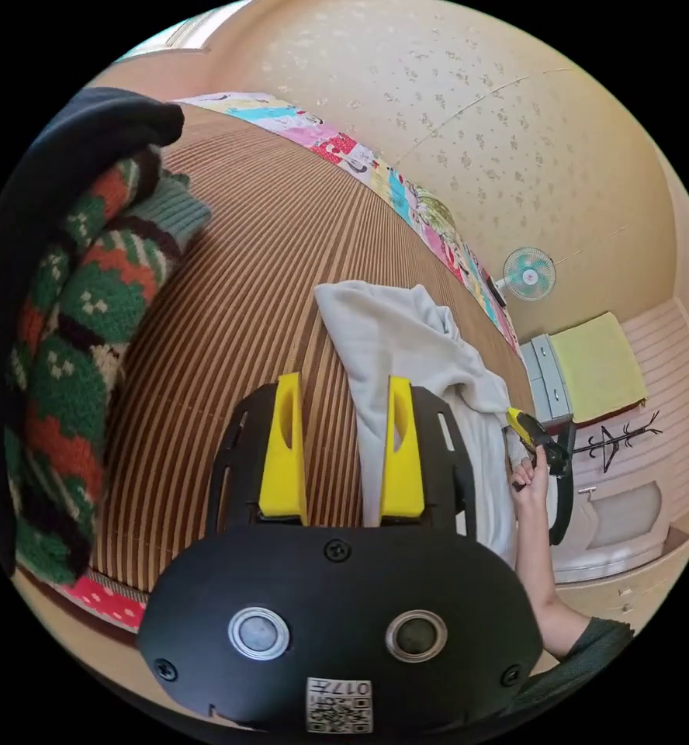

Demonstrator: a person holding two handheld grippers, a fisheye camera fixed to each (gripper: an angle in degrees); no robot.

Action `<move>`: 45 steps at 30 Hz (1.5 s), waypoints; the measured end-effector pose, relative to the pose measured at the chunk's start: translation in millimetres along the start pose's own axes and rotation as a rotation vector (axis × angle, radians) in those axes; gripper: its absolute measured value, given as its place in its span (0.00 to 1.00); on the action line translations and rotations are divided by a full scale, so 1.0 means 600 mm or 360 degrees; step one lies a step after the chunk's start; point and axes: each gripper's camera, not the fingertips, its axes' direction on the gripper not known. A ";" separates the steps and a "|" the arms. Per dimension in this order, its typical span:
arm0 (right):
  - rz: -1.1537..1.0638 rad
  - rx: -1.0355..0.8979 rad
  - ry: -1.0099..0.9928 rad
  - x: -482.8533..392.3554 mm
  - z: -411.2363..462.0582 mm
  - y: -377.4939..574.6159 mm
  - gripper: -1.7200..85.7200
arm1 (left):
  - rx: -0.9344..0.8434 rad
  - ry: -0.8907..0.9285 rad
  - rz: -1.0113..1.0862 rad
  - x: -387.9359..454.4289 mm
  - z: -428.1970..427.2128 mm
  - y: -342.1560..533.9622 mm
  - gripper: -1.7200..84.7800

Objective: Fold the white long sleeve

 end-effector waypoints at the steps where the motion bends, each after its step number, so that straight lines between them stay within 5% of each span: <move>1: -0.0073 0.0051 0.0005 -0.018 -0.014 -0.006 0.05 | -0.0057 0.0020 0.0041 0.005 0.007 -0.007 0.14; 5: -0.0171 0.0092 0.0111 -0.027 -0.040 -0.022 0.04 | -0.0101 -0.0075 0.0288 0.023 -0.016 -0.047 0.05; 9: 0.0092 -0.0236 0.0571 0.050 0.016 -0.010 0.03 | -0.0163 0.0083 0.0176 -0.033 -0.016 -0.077 0.05; 16: -0.0103 0.0012 0.0270 -0.002 -0.050 0.173 0.03 | 0.0230 -0.0247 0.0318 0.015 -0.072 0.052 0.11; 20: -0.0176 0.0067 0.0391 -0.044 -0.076 0.247 0.03 | -0.0094 -0.0494 0.0355 0.032 -0.039 0.115 0.07; 24: -0.0251 -0.0008 0.0685 -0.078 -0.078 0.306 0.02 | 0.0070 -0.0076 0.0327 0.028 -0.070 0.237 0.14; 30: -0.0423 0.0122 0.0876 -0.112 -0.075 0.364 0.02 | 0.0150 -0.0326 0.0319 0.068 -0.053 0.364 0.15; 36: -0.0164 -0.0089 0.0718 -0.053 -0.015 0.372 0.03 | -0.0063 -0.0133 0.0194 0.048 -0.036 0.368 0.07; 45: -0.0666 -0.0300 0.0891 -0.186 0.065 0.509 0.03 | 0.0191 -0.0333 0.0165 -0.020 -0.159 0.340 0.06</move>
